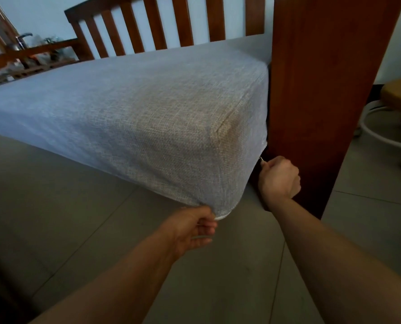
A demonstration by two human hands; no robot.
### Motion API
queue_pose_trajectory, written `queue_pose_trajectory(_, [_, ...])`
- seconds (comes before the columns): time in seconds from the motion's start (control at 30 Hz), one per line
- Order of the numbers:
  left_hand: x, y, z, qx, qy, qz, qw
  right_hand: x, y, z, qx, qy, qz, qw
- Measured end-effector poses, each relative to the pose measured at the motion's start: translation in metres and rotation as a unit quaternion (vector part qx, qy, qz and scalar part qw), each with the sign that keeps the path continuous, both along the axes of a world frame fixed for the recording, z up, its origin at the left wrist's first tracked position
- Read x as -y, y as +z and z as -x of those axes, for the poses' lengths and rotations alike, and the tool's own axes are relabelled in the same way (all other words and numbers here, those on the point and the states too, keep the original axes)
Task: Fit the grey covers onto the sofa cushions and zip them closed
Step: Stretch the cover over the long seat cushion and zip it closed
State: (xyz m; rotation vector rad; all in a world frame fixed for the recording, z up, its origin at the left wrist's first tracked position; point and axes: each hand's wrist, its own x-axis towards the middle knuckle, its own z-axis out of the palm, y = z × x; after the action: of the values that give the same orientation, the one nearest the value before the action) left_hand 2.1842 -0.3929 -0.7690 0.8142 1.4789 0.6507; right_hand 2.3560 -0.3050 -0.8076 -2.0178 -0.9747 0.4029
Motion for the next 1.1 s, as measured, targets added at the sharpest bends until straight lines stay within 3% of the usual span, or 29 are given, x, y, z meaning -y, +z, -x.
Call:
queue_pose_trajectory(0.47, [-0.002, 0.001, 0.004, -0.002, -0.025, -0.007, 1.000, -0.025, 0.011, -0.005, -0.009, -0.028, 0.031, 0.999])
queue_pose_trajectory(0.67, [0.001, 0.003, 0.002, -0.010, -0.017, -0.012, 1.000, 0.004, 0.015, -0.004, -0.003, 0.097, 0.037, 0.995])
queue_pose_trajectory(0.93, [0.009, 0.000, -0.001, 0.054, 0.026, 0.000, 0.998, 0.098, 0.015, 0.026, 0.058, 0.222, -0.115, 0.966])
queue_pose_trajectory(1.03, [0.007, 0.004, 0.009, 0.127, 0.098, -0.004, 0.987, 0.126, 0.020, 0.040, 0.096, 0.243, -0.202, 0.944])
queue_pose_trajectory(1.1, [0.000, 0.007, 0.017, 0.147, 0.164, -0.021, 0.975, 0.137, 0.022, 0.054, 0.119, 0.258, -0.204, 0.937])
